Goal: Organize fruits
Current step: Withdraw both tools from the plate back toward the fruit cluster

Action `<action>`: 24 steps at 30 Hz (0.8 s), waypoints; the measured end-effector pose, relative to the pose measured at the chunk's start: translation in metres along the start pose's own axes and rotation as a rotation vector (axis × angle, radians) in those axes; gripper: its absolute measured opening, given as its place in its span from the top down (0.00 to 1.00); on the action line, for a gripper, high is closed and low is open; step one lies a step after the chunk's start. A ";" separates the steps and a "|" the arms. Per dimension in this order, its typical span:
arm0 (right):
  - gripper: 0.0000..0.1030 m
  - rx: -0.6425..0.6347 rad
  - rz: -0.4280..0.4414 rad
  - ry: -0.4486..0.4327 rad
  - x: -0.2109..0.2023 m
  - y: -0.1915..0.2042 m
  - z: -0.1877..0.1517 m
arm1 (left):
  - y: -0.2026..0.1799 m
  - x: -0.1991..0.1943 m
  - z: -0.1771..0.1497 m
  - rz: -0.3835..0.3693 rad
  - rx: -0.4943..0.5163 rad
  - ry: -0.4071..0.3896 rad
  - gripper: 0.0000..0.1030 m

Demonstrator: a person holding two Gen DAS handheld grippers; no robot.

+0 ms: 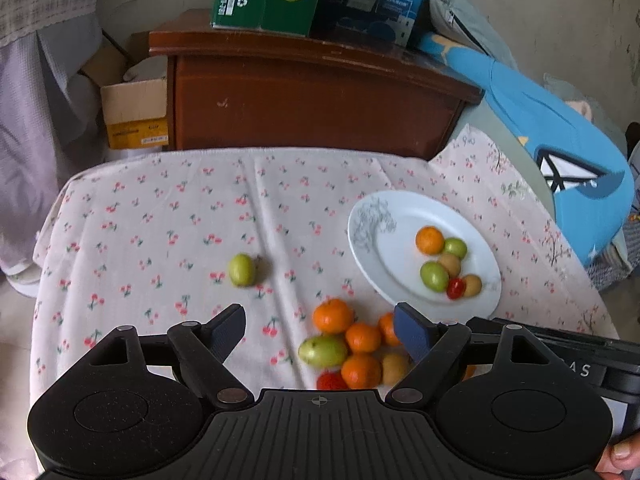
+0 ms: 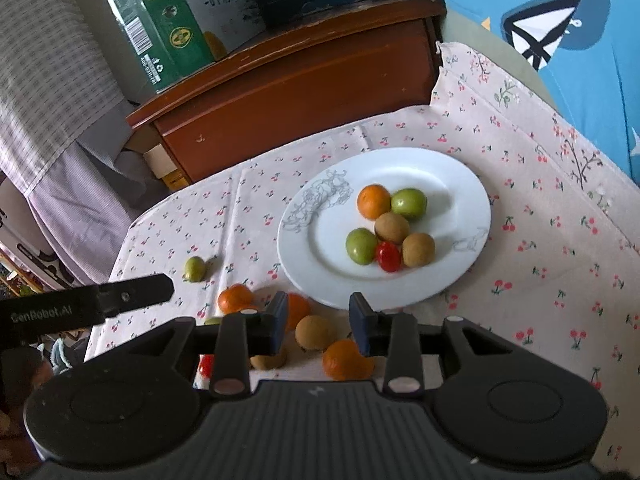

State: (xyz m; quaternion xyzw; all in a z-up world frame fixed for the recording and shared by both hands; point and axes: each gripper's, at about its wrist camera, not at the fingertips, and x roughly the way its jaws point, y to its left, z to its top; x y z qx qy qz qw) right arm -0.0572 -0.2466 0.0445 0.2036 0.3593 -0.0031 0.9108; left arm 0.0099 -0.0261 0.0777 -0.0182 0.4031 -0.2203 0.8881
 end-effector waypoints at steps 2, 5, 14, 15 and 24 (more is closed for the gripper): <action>0.66 0.001 0.001 0.004 -0.002 0.001 -0.004 | 0.001 -0.002 -0.005 0.008 0.004 0.008 0.20; 0.66 0.011 0.007 0.011 -0.005 0.002 -0.011 | 0.001 -0.004 -0.011 0.016 0.010 0.017 0.20; 0.66 0.023 0.000 0.032 -0.013 0.005 -0.031 | 0.001 -0.007 -0.030 0.042 0.038 0.043 0.20; 0.66 0.022 -0.003 0.034 -0.014 0.005 -0.034 | 0.001 -0.007 -0.032 0.042 0.038 0.046 0.20; 0.65 0.037 -0.038 0.052 -0.019 -0.004 -0.053 | 0.005 -0.002 -0.055 0.046 0.041 0.087 0.18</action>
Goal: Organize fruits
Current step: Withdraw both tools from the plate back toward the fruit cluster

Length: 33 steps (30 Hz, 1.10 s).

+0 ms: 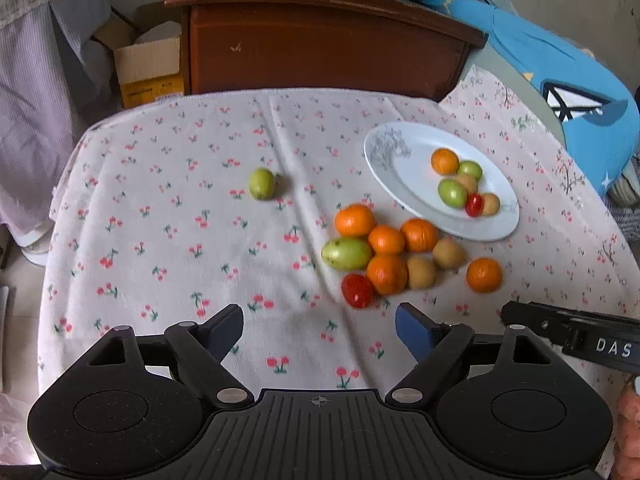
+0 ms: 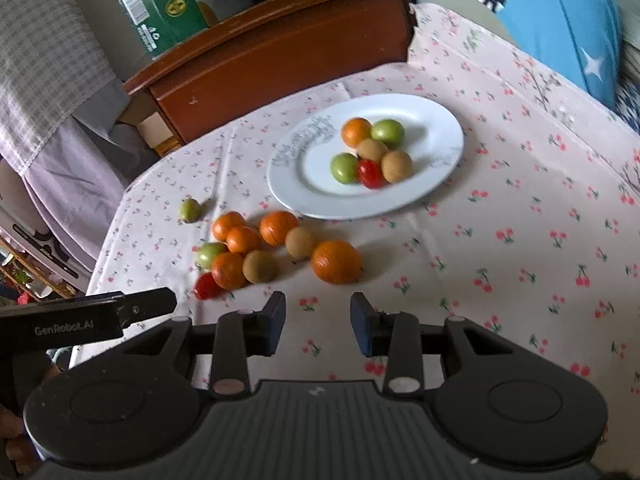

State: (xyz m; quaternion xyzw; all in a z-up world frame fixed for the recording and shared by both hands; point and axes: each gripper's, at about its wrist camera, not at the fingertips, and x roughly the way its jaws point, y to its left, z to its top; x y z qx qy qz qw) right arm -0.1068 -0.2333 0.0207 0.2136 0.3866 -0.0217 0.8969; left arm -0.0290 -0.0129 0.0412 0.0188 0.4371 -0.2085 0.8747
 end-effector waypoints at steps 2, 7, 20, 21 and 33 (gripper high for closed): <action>0.65 0.003 -0.018 0.000 0.001 -0.003 -0.003 | 0.000 0.003 -0.004 0.004 0.005 0.002 0.18; 0.65 0.024 -0.044 -0.012 0.006 -0.010 -0.001 | -0.001 0.005 -0.007 0.001 0.022 -0.028 0.18; 0.65 0.041 -0.048 -0.032 0.026 -0.007 0.009 | -0.019 0.020 -0.010 -0.017 0.159 -0.114 0.22; 0.65 0.043 -0.047 -0.032 0.028 -0.006 0.009 | -0.020 0.023 -0.011 -0.009 0.169 -0.112 0.25; 0.65 0.045 -0.053 -0.032 0.039 -0.004 0.010 | -0.021 0.041 -0.009 -0.023 0.219 -0.120 0.50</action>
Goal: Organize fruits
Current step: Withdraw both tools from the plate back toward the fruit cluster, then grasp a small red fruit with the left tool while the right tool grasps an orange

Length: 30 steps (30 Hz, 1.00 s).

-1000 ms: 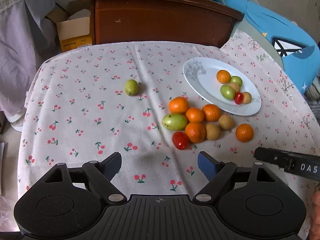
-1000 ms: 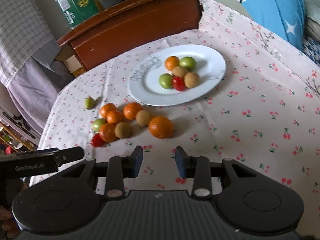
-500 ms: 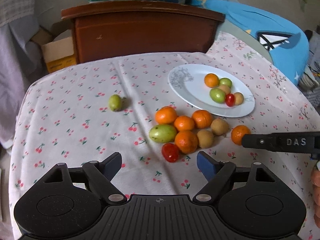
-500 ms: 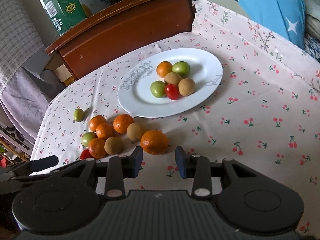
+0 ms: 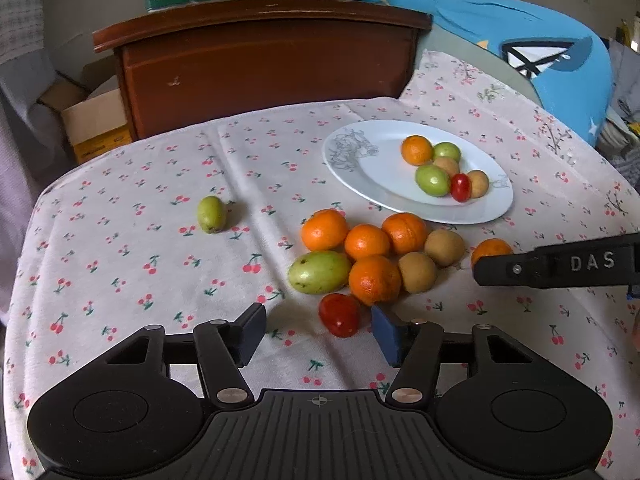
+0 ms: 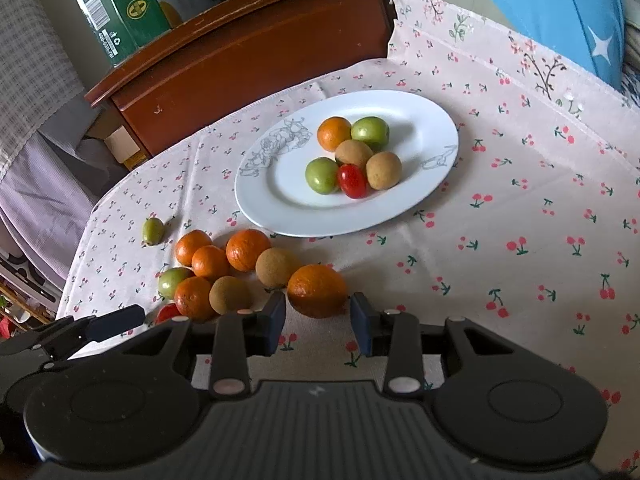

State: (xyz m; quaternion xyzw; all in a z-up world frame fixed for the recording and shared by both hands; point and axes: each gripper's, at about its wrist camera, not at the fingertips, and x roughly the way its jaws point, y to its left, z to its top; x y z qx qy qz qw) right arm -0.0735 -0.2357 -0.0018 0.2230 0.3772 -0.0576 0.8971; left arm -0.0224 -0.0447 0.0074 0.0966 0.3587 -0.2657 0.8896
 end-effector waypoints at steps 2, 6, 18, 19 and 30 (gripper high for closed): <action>0.65 -0.002 0.001 -0.002 0.001 0.000 0.000 | -0.003 0.001 0.000 -0.005 0.013 0.001 0.54; 0.68 -0.008 -0.003 -0.010 0.002 0.002 0.000 | -0.006 0.001 0.000 -0.031 0.026 0.000 0.70; 0.68 -0.025 0.023 -0.003 -0.004 0.005 -0.003 | 0.000 -0.012 0.001 -0.062 -0.037 0.004 0.83; 0.68 -0.027 0.029 -0.002 -0.006 0.006 -0.003 | 0.000 -0.013 0.001 -0.062 -0.040 0.004 0.83; 0.68 -0.035 0.032 0.012 -0.008 0.008 -0.008 | 0.003 -0.009 0.000 -0.031 -0.063 0.008 0.80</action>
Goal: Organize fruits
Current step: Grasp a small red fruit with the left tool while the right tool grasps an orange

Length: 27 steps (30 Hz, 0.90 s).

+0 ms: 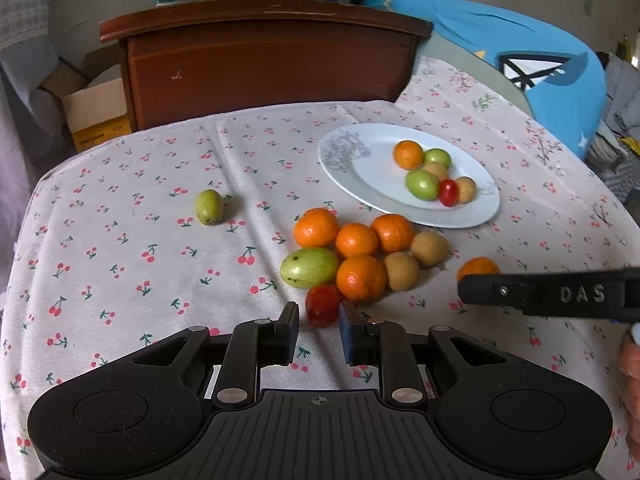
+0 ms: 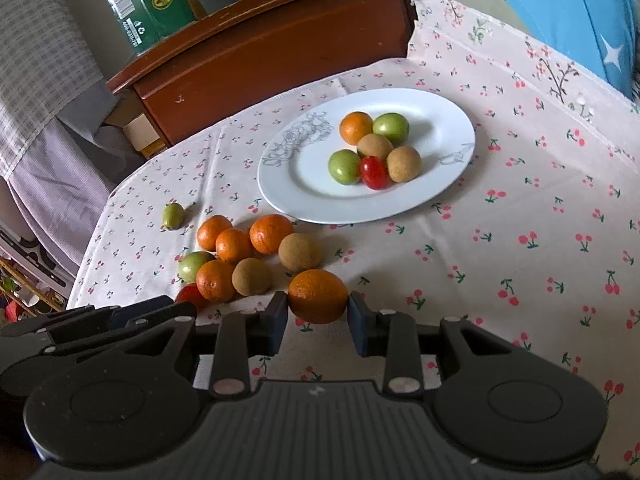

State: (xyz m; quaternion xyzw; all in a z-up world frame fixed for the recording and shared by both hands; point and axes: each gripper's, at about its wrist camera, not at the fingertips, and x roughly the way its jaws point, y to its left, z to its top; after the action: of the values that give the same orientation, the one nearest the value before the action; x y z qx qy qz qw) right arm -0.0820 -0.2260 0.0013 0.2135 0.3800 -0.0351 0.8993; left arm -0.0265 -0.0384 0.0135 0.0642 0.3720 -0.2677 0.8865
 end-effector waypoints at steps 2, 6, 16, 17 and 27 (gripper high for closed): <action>0.68 0.005 -0.005 0.005 0.001 -0.001 0.000 | -0.001 0.003 0.001 -0.003 -0.002 -0.002 0.80; 0.68 0.017 -0.003 0.005 0.002 -0.003 0.000 | -0.002 0.009 0.001 -0.001 0.001 0.000 0.80; 0.68 0.014 0.009 0.003 0.003 0.001 -0.001 | -0.001 0.002 0.004 -0.033 -0.023 -0.023 0.84; 0.68 0.011 0.011 0.002 0.002 0.001 -0.001 | 0.000 0.000 0.005 -0.035 -0.030 -0.026 0.84; 0.68 -0.023 0.064 -0.021 -0.012 0.012 0.005 | 0.003 -0.029 0.018 -0.022 -0.062 -0.067 0.84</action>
State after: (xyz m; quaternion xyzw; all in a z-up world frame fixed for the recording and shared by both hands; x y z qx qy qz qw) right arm -0.0842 -0.2188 0.0172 0.2148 0.3639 -0.0040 0.9063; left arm -0.0308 -0.0295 0.0462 0.0238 0.3508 -0.2679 0.8970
